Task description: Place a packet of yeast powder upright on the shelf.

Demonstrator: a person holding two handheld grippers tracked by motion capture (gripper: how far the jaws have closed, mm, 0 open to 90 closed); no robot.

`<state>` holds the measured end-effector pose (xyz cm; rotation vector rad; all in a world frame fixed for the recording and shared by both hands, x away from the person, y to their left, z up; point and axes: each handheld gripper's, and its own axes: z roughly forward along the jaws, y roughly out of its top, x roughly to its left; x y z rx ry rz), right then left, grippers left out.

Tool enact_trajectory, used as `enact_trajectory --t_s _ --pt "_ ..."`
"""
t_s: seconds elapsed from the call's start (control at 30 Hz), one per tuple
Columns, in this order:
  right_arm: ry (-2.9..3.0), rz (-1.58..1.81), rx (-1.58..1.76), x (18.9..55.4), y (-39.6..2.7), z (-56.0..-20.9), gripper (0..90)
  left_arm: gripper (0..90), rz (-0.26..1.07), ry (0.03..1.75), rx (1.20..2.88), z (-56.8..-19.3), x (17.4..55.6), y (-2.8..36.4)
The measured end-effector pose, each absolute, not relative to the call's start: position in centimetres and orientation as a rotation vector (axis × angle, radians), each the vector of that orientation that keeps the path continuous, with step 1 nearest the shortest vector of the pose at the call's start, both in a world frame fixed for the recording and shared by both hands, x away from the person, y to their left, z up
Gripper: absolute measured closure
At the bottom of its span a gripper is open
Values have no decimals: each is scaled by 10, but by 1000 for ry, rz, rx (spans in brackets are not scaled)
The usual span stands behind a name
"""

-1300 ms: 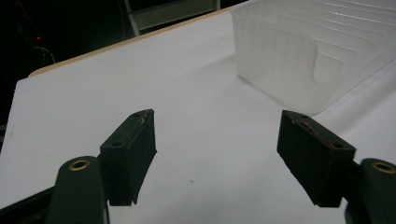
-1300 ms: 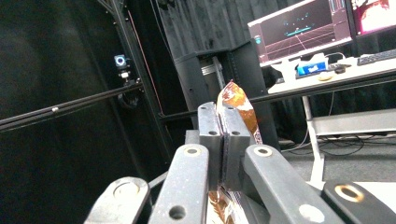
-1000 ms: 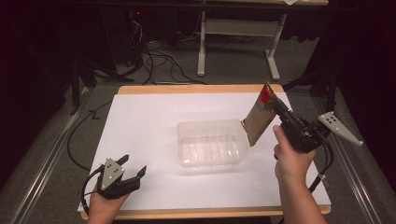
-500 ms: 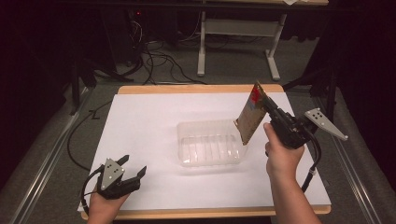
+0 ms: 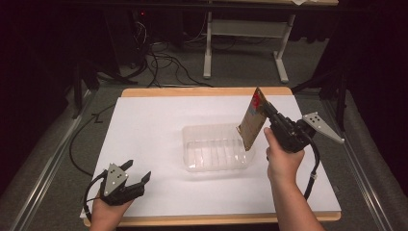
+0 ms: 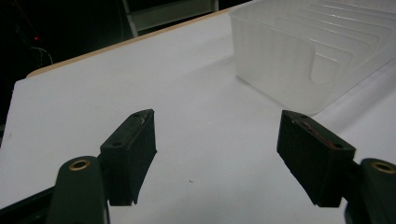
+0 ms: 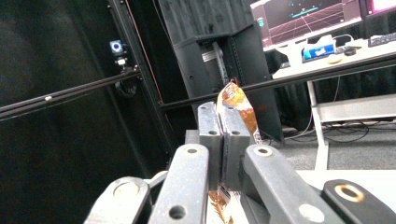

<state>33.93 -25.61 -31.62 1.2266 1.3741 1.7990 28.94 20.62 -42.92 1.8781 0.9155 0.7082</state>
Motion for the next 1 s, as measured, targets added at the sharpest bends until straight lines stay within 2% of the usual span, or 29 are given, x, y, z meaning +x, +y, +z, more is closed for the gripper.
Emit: enact_trajectory --t_s 1.0 --pt "1393 1717 1287 351 -251 -345 900 288 699 909 1890 -430 290 206"
